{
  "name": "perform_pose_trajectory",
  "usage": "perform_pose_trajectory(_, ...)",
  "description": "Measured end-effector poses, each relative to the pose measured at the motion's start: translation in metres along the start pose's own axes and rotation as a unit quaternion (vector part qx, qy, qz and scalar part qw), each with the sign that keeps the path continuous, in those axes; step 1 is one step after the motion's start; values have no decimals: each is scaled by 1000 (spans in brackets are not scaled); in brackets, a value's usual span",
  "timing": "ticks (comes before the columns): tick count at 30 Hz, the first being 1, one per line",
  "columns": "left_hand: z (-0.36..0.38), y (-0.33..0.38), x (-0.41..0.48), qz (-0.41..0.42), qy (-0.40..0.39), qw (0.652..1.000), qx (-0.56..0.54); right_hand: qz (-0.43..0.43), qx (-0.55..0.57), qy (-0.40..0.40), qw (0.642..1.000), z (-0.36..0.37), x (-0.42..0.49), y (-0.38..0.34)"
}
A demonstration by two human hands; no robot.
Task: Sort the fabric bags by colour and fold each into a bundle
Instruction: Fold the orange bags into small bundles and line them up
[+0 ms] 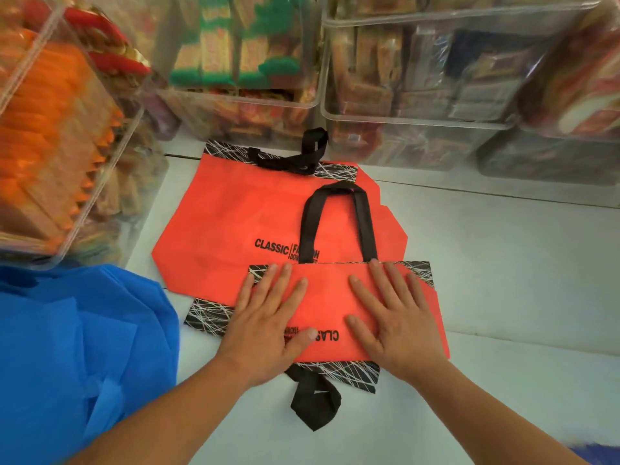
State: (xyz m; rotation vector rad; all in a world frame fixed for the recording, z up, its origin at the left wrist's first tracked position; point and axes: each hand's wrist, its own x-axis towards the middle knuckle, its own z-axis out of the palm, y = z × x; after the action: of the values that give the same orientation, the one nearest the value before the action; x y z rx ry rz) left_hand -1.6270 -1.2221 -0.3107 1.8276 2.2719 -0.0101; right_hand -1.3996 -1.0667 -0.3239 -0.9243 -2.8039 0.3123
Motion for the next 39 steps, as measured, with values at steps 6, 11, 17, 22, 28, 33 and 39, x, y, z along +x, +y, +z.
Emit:
perform_pose_trajectory(6, 0, -35, -14, 234, 23, 972, -4, 11, -10, -28, 999, 5, 2, 3)
perform_pose_trajectory(11, -6, -30, -16, 261, 52, 964, -6, -13, 84, -54, 995, -10, -1, 12)
perform_pose_trajectory(17, -43, -42, -9, 158, -124, 955, -217, -115, 103, -107, 982, -40, -27, 46)
perform_pose_trajectory(22, -55, -44, 13, 66, 17, 958, -279, 89, 273, -123, 950, -74, 8, 64)
perform_pose_trajectory(28, -29, -51, 51, -9, 142, 974, -178, 302, 346, 0, 888, -60, 41, 56)
perform_pose_trajectory(33, -12, -43, 56, -5, 172, 983, -60, 326, 234, 86, 912, -19, 51, 50)
perform_pose_trajectory(39, 3, -45, 53, -8, 193, 979, -70, 242, 63, 137, 958, 3, 39, 45)
